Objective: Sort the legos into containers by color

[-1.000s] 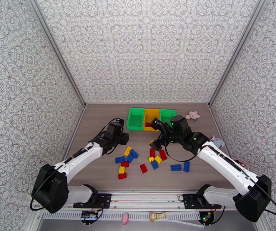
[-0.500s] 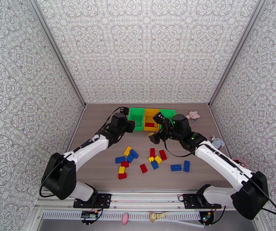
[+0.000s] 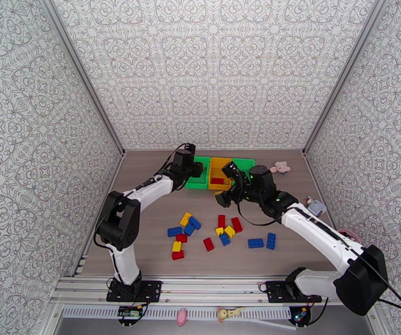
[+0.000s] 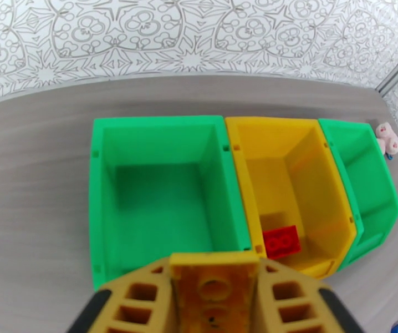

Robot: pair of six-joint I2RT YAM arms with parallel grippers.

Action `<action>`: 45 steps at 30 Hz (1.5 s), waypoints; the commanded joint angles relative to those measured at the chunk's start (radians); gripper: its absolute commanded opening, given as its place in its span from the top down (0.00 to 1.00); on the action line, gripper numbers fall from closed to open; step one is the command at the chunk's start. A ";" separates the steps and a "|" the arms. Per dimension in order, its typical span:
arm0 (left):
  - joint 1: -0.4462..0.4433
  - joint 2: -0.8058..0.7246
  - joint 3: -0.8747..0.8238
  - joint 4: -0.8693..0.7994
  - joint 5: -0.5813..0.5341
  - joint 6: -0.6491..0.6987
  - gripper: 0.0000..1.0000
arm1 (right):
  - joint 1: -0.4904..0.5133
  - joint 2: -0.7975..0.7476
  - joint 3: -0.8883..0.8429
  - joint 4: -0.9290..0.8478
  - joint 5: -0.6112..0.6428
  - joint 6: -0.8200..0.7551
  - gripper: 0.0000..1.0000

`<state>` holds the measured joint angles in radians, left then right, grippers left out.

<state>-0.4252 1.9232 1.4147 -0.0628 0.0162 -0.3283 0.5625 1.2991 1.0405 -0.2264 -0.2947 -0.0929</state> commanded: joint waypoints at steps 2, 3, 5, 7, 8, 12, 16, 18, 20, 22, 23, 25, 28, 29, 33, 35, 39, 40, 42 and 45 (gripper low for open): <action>0.013 0.061 0.068 0.004 0.033 0.023 0.74 | -0.007 0.000 0.011 -0.002 0.029 0.009 0.00; 0.014 0.070 0.073 0.004 0.034 0.024 0.74 | -0.008 -0.002 0.009 -0.004 0.033 0.009 0.00; 0.019 0.082 0.081 0.005 0.040 0.023 0.74 | -0.009 -0.009 0.006 -0.008 0.040 0.009 0.00; 0.019 0.090 0.085 0.009 0.042 0.025 0.74 | -0.010 -0.015 0.000 -0.011 0.048 0.010 0.01; 0.019 0.093 0.089 0.009 0.045 0.024 0.74 | -0.012 -0.020 -0.002 -0.014 0.052 0.012 0.00; 0.003 0.102 0.124 0.008 0.081 0.016 0.74 | -0.015 -0.050 -0.024 -0.005 0.069 0.023 0.00; -0.038 0.134 0.184 0.015 0.116 0.008 0.74 | -0.028 -0.093 -0.063 0.012 0.084 0.037 0.01; -0.064 0.164 0.225 0.017 0.132 -0.002 0.74 | -0.036 -0.118 -0.079 0.010 0.101 0.044 0.00; -0.086 0.195 0.260 0.020 0.141 -0.012 0.74 | -0.042 -0.146 -0.095 0.010 0.127 0.052 0.01; -0.109 0.229 0.300 0.022 0.149 -0.025 0.74 | -0.053 -0.176 -0.113 0.012 0.159 0.060 0.01; -0.119 0.248 0.320 0.026 0.157 -0.031 0.74 | -0.058 -0.192 -0.122 0.010 0.176 0.064 0.00; -0.140 0.282 0.363 0.037 0.170 -0.043 0.74 | -0.070 -0.223 -0.140 0.010 0.206 0.069 0.00; -0.166 0.346 0.431 0.047 0.184 -0.057 0.73 | -0.089 -0.267 -0.166 0.007 0.229 0.074 0.00; -0.175 0.366 0.455 0.050 0.186 -0.058 0.73 | -0.096 -0.278 -0.175 0.006 0.230 0.076 0.00; -0.194 0.445 0.545 0.057 0.191 -0.072 0.72 | -0.117 -0.311 -0.196 -0.009 0.230 0.085 0.00; -0.198 0.477 0.581 0.057 0.200 -0.089 0.72 | -0.121 -0.322 -0.199 -0.017 0.230 0.087 0.00; -0.203 0.529 0.646 0.059 0.210 -0.113 0.72 | -0.127 -0.341 -0.206 -0.034 0.231 0.087 0.00; -0.204 0.540 0.658 0.056 0.212 -0.116 0.72 | -0.128 -0.347 -0.210 -0.036 0.231 0.088 0.00; -0.204 0.562 0.708 0.044 0.215 -0.120 0.67 | -0.131 -0.357 -0.216 -0.038 0.235 0.091 0.00; -0.202 0.571 0.734 0.028 0.226 -0.114 0.54 | -0.133 -0.371 -0.220 -0.048 0.237 0.095 0.00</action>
<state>-0.6262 2.4763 2.1044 -0.0219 0.2176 -0.4355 0.4366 0.9501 0.8387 -0.2535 -0.0772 -0.0170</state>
